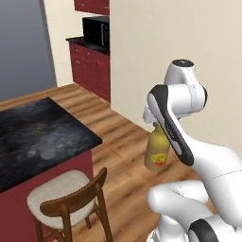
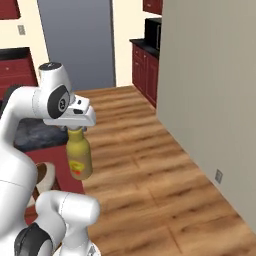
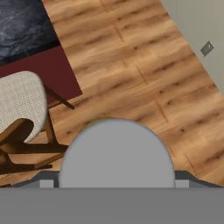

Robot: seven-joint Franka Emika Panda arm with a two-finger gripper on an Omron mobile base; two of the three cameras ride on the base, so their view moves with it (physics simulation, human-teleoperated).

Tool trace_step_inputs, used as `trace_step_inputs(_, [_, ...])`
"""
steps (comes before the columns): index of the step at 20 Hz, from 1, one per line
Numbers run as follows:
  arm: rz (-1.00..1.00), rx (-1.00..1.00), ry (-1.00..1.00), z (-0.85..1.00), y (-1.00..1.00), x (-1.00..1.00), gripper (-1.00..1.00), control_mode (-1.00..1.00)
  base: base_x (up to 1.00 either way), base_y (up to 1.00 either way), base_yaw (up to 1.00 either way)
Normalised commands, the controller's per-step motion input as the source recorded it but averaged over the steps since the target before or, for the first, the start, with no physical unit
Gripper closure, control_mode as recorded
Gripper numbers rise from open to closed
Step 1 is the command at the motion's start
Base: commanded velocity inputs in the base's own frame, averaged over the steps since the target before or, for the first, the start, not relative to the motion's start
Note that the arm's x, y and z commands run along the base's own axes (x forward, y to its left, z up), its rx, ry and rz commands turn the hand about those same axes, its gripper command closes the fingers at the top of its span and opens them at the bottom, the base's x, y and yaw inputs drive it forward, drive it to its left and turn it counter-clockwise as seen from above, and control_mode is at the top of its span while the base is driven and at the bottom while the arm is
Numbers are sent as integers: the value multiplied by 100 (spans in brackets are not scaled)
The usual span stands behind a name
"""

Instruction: There is a wine glass and glass cup on the dining counter. Place the wine bottle next to the wine glass and the juice bottle next to the glass cup.

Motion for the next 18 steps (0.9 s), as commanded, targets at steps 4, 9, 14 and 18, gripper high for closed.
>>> trace_step_inputs(4, [0,0,0,0,0,0,100,100,65,1,32])
trace_step_inputs(9, [0,0,0,0,0,0,100,100,68,0,31])
trace_step_inputs(14, [0,0,0,0,0,0,100,100,65,0,38])
trace_step_inputs(18, [0,0,0,0,0,0,100,100,66,0,38])
